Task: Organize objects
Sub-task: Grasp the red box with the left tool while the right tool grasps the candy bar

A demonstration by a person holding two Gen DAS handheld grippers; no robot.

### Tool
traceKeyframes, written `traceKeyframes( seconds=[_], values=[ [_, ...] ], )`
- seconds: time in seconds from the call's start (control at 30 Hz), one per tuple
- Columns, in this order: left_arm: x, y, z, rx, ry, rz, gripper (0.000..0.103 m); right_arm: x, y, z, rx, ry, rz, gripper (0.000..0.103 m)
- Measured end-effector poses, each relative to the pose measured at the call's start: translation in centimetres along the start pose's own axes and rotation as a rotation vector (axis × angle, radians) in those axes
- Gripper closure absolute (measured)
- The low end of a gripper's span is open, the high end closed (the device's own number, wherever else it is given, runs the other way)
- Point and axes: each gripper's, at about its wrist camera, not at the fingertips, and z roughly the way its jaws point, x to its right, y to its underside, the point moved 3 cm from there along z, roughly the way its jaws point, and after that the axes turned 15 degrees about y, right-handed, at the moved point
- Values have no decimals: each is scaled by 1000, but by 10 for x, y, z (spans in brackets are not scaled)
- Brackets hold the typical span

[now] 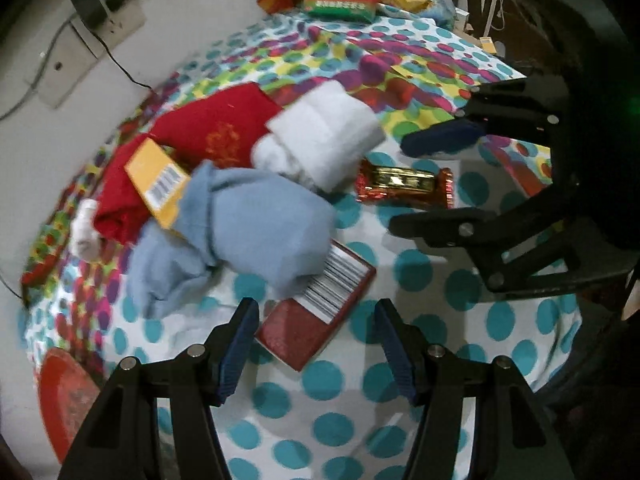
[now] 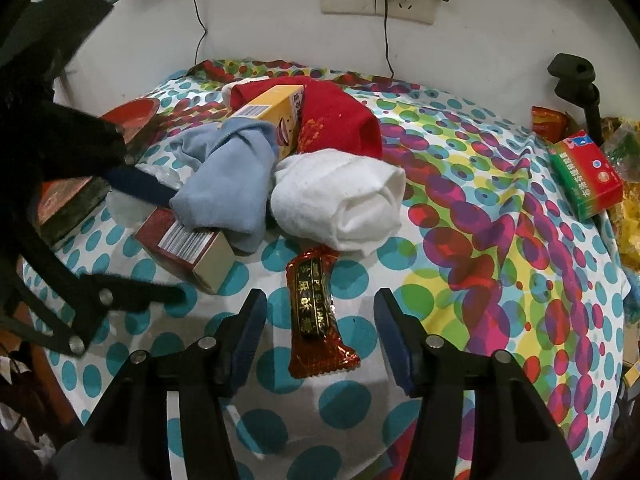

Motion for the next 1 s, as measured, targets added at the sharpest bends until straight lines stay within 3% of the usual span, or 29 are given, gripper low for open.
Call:
traceKeyframes(
  seconds=[0.17, 0.23, 0.4, 0.47, 0.57, 0.73, 0.8, 0.83, 0.9, 0.93, 1.0],
  values=[
    [12, 1, 8, 11, 132, -37, 41, 5, 1, 0, -6, -15, 28, 49],
    [14, 1, 10, 24, 147, -52, 41, 8, 2, 0, -3, -31, 44, 49],
    [3, -2, 10, 71, 127, -125, 41, 6, 2, 0, 0, -33, 25, 48],
    [-3, -2, 12, 80, 104, -155, 41, 6, 3, 0, 3, -37, 27, 42],
    [-2, 0, 11, 103, 59, -150, 42, 5, 5, 1, 2, -4, 12, 34],
    [4, 8, 10, 142, 13, -168, 46, 4, 5, 3, -6, 30, -11, 33],
    [5, 4, 11, 167, 59, -217, 56, 6, 5, 2, 0, 40, -11, 41],
    [5, 5, 11, 179, 46, -232, 61, 7, 5, 1, 8, 38, -9, 54],
    [6, 4, 10, 186, 43, -239, 69, 9, 5, 0, 14, 40, -7, 64],
    [7, 4, 10, 190, 46, -244, 73, 10, 5, 0, 17, 40, -2, 74],
    [8, 3, 9, 194, 37, -256, 73, 13, 5, 0, 20, 36, 11, 83]
  ],
)
